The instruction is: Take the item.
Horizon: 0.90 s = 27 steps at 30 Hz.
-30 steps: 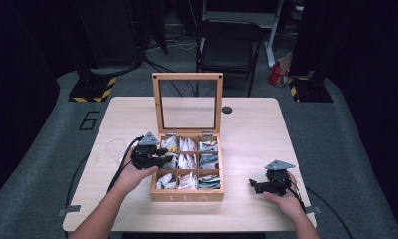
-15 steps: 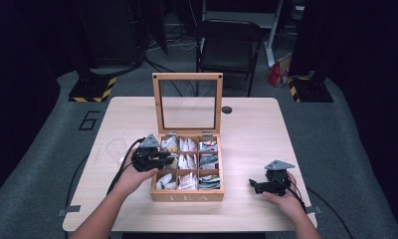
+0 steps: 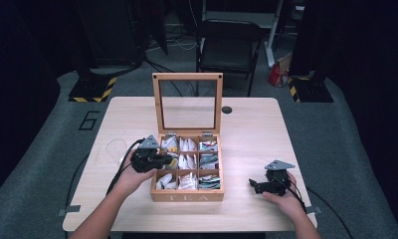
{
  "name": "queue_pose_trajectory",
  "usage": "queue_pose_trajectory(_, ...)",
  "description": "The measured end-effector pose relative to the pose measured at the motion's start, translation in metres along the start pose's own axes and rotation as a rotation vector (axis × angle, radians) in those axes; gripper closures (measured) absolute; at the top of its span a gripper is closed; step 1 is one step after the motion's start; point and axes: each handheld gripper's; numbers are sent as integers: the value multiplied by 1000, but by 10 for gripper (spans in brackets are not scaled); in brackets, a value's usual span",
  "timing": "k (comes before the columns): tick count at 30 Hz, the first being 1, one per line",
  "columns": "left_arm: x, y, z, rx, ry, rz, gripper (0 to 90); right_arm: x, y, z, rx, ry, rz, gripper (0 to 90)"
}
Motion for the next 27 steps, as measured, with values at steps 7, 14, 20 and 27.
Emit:
queue_pose_trajectory(7,0,4,1,-10,3,-8,878,0,0,0,-1,0,2,66)
queue_pose_trajectory(14,0,8,3,-15,15,-23,880,0,0,0,0,0,-1,66)
queue_pose_trajectory(20,-4,15,6,-42,22,-45,881,0,0,0,-1,0,3,66)
queue_pose_trajectory(27,-9,24,9,-52,15,-47,882,0,0,0,-1,0,2,66)
Point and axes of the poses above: each handheld gripper's, and its own axes: y roughly backward along the jaws, x roughly out of its underside, z roughly to its left, and after that the axes turned 14 degrees about -y, right-handed
